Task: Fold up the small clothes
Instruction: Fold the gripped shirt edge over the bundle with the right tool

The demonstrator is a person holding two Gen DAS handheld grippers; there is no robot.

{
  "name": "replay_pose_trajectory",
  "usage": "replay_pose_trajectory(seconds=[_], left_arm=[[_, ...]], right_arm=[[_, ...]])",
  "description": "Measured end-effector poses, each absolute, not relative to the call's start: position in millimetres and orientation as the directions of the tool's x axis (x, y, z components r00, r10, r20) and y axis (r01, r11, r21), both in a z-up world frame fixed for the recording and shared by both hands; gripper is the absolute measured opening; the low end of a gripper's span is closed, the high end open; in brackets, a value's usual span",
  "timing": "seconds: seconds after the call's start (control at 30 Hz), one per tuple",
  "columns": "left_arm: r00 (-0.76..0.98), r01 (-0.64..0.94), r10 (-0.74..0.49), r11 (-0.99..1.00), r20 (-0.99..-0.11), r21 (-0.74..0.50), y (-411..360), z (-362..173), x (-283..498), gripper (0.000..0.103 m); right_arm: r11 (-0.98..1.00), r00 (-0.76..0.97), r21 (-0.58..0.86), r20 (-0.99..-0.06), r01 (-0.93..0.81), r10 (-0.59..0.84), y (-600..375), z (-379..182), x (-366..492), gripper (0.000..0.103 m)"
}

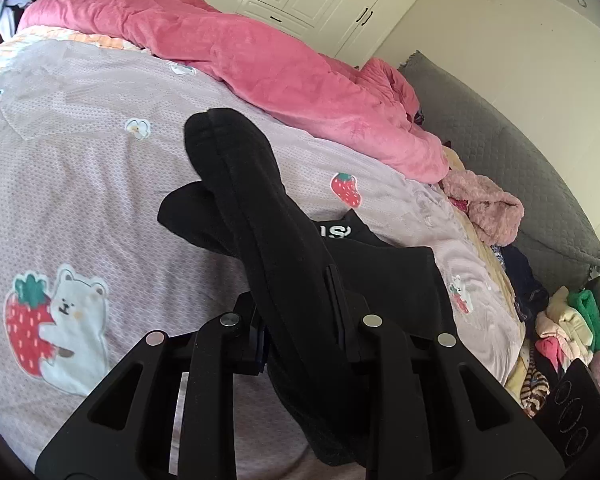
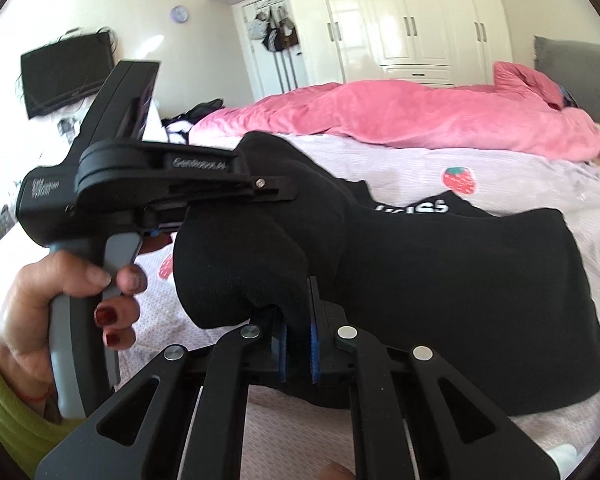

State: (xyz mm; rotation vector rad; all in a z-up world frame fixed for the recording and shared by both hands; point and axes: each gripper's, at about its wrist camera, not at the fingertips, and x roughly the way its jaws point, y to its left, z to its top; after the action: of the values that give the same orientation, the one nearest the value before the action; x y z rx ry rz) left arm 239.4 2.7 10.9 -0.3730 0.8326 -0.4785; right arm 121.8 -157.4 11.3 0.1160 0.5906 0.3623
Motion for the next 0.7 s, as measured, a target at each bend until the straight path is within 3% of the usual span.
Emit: replay_pose_trajectory(seconds=[0.7], left_arm=[[0.500,0.316,-0.551,0.834,-0.668,-0.452,-130.6,31.2,239.6,0.016]], right_arm=[[0.933,0.817,0.334,-0.497,-0.133,0.294,-265.2,13.9,97.2,0.006]])
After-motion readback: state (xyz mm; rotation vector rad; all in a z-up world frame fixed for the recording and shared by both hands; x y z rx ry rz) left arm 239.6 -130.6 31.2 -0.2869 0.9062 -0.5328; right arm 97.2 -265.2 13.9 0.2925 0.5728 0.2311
